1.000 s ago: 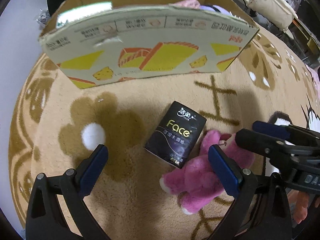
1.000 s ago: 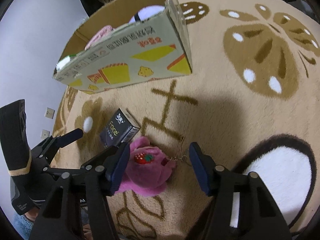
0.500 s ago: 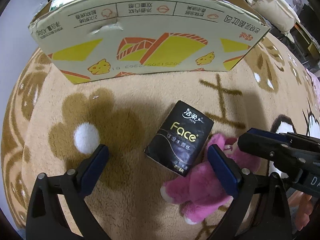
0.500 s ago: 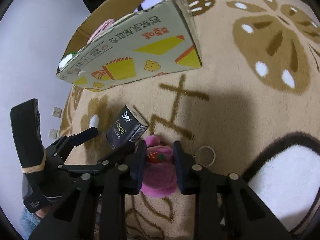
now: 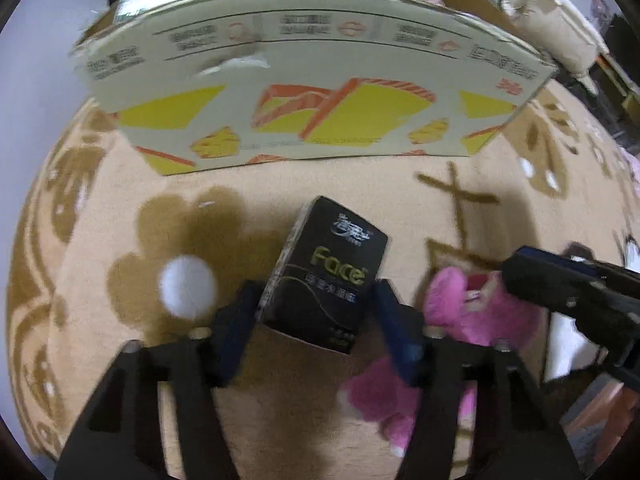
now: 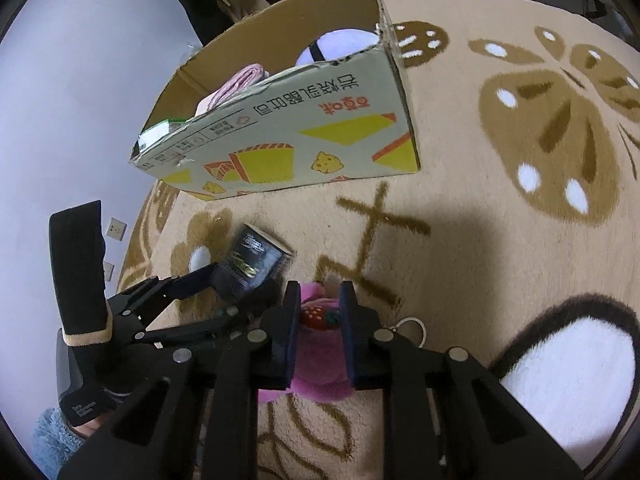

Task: Organize soft objects
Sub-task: 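Grasp the black Face tissue pack with the left gripper while the right grasps the pink bear, then carry the tissue pack into the box with the left gripper while the right drops the bear in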

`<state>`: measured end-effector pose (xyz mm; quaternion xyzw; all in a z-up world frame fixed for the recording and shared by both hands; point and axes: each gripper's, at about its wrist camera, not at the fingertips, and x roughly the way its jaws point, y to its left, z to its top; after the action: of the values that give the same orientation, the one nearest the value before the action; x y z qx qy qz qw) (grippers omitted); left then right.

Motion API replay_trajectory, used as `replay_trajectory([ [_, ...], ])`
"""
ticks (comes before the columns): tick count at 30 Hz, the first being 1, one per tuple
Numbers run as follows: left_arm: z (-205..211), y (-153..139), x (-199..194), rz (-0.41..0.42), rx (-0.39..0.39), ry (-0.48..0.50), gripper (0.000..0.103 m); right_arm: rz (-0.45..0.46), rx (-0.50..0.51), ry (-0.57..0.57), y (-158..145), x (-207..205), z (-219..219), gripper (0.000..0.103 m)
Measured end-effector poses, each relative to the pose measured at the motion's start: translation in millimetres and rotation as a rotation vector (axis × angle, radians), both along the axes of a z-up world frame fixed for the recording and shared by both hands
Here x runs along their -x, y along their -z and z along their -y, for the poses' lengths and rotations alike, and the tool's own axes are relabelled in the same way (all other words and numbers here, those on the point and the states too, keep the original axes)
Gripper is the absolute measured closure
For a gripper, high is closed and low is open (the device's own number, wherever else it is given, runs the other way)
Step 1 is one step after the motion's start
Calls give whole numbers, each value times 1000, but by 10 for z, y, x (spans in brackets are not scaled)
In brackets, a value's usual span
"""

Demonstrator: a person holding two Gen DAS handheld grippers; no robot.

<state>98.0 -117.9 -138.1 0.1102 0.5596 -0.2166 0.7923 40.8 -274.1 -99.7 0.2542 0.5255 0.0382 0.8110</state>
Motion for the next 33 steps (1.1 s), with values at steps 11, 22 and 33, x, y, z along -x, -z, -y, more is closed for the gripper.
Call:
replay_trajectory([
  [11,-285,-264,-71,37,66,-101,50,134,45,-5,-230,28,19,83],
  [22,-560,-786,243,208,86,-168,50,283,111,11,-549,60,-33,83],
  [33,-587,-1560,475,439,100,-136,50,403,188,25,-1042,144,15,83],
])
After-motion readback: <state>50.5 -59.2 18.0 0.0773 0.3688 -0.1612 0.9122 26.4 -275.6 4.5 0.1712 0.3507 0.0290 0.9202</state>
